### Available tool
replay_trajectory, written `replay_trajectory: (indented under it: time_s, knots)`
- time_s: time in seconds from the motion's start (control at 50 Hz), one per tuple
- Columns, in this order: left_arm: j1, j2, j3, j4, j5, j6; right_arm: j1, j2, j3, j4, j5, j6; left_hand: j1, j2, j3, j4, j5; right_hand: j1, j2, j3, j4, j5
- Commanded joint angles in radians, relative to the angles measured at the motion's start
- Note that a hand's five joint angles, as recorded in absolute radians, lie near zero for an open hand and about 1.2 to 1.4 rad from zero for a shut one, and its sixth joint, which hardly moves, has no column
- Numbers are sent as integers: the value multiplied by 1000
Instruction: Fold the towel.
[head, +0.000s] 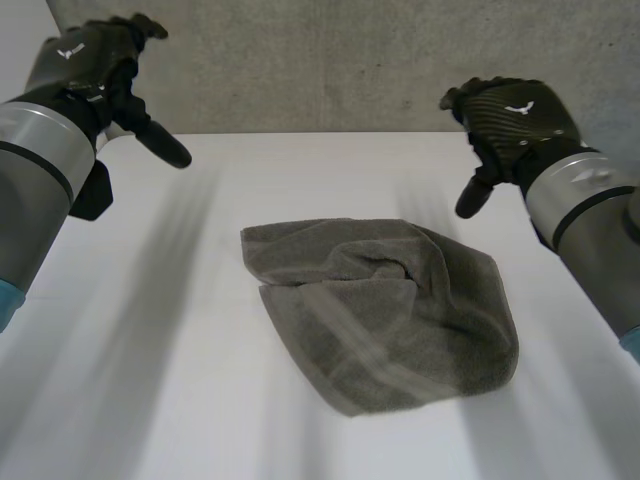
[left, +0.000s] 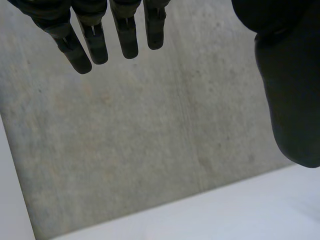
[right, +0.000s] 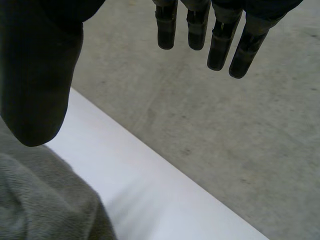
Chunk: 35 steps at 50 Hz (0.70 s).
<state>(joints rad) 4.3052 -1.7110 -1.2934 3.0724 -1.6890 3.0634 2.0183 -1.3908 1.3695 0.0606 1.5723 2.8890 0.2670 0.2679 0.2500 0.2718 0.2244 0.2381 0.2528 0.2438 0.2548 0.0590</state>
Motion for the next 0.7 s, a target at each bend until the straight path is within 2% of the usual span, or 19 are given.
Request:
replay_trajectory:
  time_s: [0.02,0.1,0.6,0.7]
  knots:
    - [-5,-39,42,-110,2,1,-64,-2,-3,1,5,26,-80,-81,-63,-85,-212,-64,-78,-69,-80,-59]
    - [-7,-48,51,-149,2,14,-84,-1,-6,5,3,67,-80,-81,-63,-85,-212,-64,-78,-69,-80,-59]
    - [-24,-58,48,-143,6,24,-75,10,8,8,-12,73,-71,-72,-54,-76,-203,-64,-78,-69,-80,-59]
    - [-24,-97,55,-149,52,52,-66,26,13,28,-61,65,-65,-66,-48,-70,-197,-64,-78,-69,-80,-59]
